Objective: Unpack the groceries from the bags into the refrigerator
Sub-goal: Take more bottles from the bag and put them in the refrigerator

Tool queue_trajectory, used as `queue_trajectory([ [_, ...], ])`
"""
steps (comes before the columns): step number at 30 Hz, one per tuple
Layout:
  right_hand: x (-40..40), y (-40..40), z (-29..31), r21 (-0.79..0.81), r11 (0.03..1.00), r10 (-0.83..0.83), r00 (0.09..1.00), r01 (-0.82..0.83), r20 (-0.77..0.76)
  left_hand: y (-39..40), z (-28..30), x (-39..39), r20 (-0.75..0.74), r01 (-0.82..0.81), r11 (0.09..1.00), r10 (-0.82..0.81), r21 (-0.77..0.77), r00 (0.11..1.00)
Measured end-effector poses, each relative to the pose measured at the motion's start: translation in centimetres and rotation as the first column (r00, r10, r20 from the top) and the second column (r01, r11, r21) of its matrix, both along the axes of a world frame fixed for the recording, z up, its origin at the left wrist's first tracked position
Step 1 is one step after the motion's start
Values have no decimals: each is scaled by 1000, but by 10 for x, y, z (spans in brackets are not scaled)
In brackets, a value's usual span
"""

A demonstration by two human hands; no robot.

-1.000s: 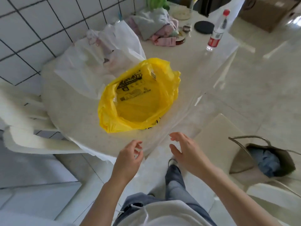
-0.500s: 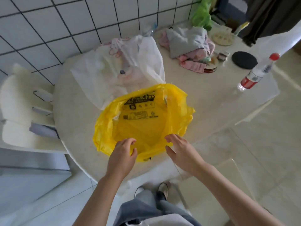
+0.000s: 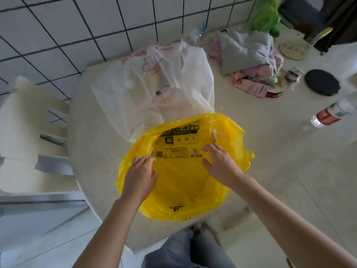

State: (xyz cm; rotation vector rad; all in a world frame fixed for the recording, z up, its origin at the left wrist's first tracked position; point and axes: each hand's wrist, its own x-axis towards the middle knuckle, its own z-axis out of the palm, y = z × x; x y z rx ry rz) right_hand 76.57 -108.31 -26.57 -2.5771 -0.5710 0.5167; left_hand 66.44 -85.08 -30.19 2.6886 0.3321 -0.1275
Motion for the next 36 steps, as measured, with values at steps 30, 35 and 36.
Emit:
queue_trajectory([
  [30, 156, 12, -59, -307, 950, -105, 983, 54, -150, 19, -44, 107, -287, -269, 962, 272, 52, 918],
  [35, 147, 23, -60, -303, 946, 43, 969, -119, -245, 9, -52, 102, -375, -248, 967, 206, -66, 904],
  [36, 143, 24, -61, -294, 945, 74, 968, -145, -241, 8, -53, 100, -390, -245, 966, 195, -84, 900],
])
